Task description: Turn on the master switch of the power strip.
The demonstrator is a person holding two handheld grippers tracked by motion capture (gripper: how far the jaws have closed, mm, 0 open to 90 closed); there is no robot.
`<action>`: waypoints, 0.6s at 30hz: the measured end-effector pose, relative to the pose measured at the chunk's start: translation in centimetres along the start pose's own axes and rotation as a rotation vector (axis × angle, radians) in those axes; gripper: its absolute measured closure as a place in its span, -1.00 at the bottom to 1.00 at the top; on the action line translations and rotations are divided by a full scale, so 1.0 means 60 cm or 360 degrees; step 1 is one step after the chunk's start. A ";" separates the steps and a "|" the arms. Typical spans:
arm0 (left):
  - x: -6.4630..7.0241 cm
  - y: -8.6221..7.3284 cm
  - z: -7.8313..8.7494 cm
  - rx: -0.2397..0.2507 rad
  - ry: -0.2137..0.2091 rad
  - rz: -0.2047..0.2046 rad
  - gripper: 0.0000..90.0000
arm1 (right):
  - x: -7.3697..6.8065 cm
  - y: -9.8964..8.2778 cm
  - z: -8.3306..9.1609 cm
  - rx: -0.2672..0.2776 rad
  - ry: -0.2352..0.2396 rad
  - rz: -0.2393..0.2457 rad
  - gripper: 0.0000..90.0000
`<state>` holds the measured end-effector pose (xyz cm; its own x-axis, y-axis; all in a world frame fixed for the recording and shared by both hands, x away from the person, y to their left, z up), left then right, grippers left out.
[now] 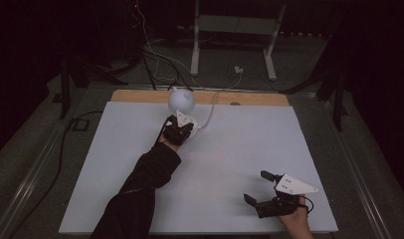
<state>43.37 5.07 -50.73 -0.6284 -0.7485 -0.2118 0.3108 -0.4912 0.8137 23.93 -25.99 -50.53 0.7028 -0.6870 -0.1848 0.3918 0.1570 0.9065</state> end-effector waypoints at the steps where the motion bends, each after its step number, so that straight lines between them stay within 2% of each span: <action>1: 0.000 -0.001 -0.003 -0.0016 -0.0006 -0.0017 1.00 | 0.000 0.000 0.000 0.0001 0.0000 0.0000 -1.00; 4: 0.004 -0.005 -0.010 -0.0034 -0.0001 -0.0054 1.00 | 0.001 0.000 0.000 -0.0001 0.0002 -0.0002 -1.00; 5: 0.004 -0.006 -0.014 -0.0040 0.0023 -0.0078 1.00 | 0.001 0.000 0.000 -0.0001 0.0000 -0.0002 -1.00; 10: 0.004 -0.007 -0.018 -0.0034 0.0026 -0.0069 1.00 | 0.000 0.000 0.000 0.0000 0.0001 -0.0001 -1.00; 12: 0.007 -0.007 -0.022 -0.0046 0.0045 -0.0097 1.00 | 0.000 0.000 0.000 -0.0001 0.0000 -0.0002 -1.00; 14: 0.009 -0.009 -0.025 -0.0049 0.0037 -0.0100 1.00 | 0.001 0.000 0.001 0.0003 0.0001 -0.0003 -1.00; 15: 0.009 -0.010 -0.027 -0.0069 0.0068 -0.0130 1.00 | 0.001 0.000 0.001 0.0003 0.0001 -0.0002 -1.00; 17: 0.009 -0.013 -0.030 -0.0081 0.0060 -0.0109 1.00 | 0.001 0.000 0.001 0.0003 0.0001 -0.0002 -1.00; 18: 0.010 -0.015 -0.032 -0.0090 0.0076 -0.0131 1.00 | 0.001 0.000 0.001 0.0002 0.0000 -0.0002 -1.00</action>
<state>44.09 4.21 -52.60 -0.6191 -0.7244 -0.3034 0.3000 -0.5752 0.7610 23.92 -26.08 -50.49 0.7021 -0.6874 -0.1860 0.3921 0.1550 0.9068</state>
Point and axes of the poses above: each handheld gripper's, and its own axes: z roughly backward along the jaws, y roughly out of its top, x roughly to its right, the point moved 2 cm from there along -z, roughly forward along the jaws, and after that the axes turned 8 degrees about -z, right-handed, at the moved point
